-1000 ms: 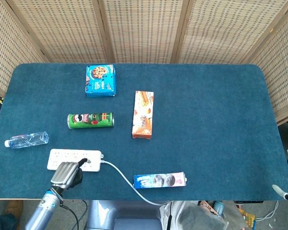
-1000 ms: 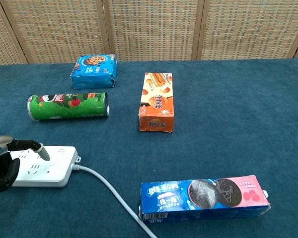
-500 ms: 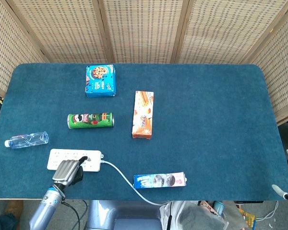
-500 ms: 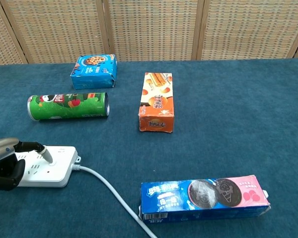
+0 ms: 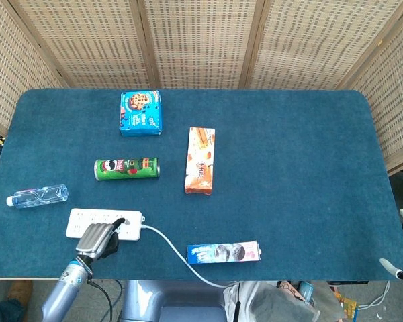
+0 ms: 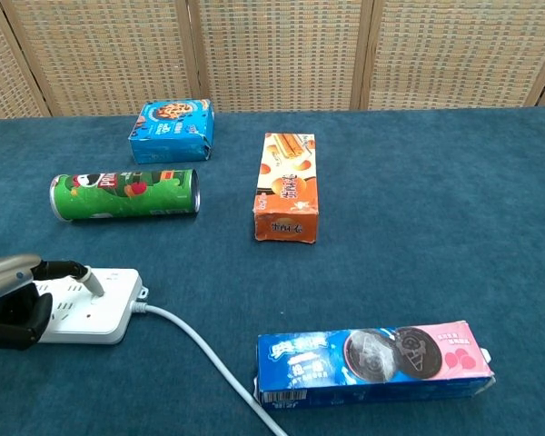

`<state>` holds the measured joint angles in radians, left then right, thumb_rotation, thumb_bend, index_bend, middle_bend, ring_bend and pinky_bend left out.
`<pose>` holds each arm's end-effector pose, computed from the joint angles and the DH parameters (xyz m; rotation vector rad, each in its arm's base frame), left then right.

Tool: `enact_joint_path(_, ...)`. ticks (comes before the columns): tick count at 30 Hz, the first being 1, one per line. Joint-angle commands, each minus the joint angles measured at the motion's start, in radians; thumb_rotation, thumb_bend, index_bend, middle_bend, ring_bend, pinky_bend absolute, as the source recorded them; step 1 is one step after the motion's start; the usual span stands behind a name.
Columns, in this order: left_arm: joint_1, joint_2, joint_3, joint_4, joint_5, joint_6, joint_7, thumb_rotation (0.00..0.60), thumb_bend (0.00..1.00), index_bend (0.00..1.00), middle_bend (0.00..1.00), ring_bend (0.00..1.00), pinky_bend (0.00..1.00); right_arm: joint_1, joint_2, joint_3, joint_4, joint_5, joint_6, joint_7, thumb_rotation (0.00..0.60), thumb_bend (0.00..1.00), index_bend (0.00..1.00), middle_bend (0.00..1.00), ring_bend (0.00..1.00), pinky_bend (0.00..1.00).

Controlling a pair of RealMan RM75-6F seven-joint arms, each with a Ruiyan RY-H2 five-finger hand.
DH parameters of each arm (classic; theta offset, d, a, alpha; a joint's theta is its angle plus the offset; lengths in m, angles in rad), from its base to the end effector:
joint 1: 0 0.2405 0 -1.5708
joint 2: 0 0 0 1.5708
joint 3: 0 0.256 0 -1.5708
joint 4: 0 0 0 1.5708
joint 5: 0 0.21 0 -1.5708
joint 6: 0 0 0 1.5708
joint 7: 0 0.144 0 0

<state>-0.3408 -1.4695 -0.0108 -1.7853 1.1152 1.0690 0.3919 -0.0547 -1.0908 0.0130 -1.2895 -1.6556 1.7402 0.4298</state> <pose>-0.2233 0.2027 -0.0161 -1.7149 -1.3787 -0.7312 -0.3530 -0.1247 0.2176 1.3574 -0.8408 1.0886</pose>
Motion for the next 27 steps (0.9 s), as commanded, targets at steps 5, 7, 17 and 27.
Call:
enact_joint_path(5,0.064,0.083,-0.044,-0.059,0.212,0.206,-0.184,0.600,1.00,0.28,1.00,1.00,1.00,-0.001,0.001,0.000,0.000,-0.001,0.003,0.003,0.600,0.00,0.00,0.00,0.00,0.00)
enact_joint_path(7,0.088,0.115,-0.048,-0.054,0.298,0.281,-0.259,0.600,0.88,0.25,0.99,0.98,0.98,-0.001,0.001,-0.001,-0.001,-0.004,0.006,0.001,0.600,0.00,0.00,0.00,0.00,0.00)
enact_joint_path(17,0.200,0.251,-0.040,0.027,0.416,0.509,-0.300,0.261,0.00,0.00,0.00,0.00,0.00,-0.003,-0.005,-0.004,-0.005,-0.013,0.013,-0.025,0.600,0.00,0.00,0.00,0.00,0.00)
enact_joint_path(27,0.246,0.279,-0.031,0.057,0.393,0.533,-0.337,0.209,0.00,0.00,0.00,0.00,0.00,-0.003,-0.015,-0.009,-0.016,-0.025,0.014,-0.070,0.600,0.00,0.00,0.00,0.00,0.00)
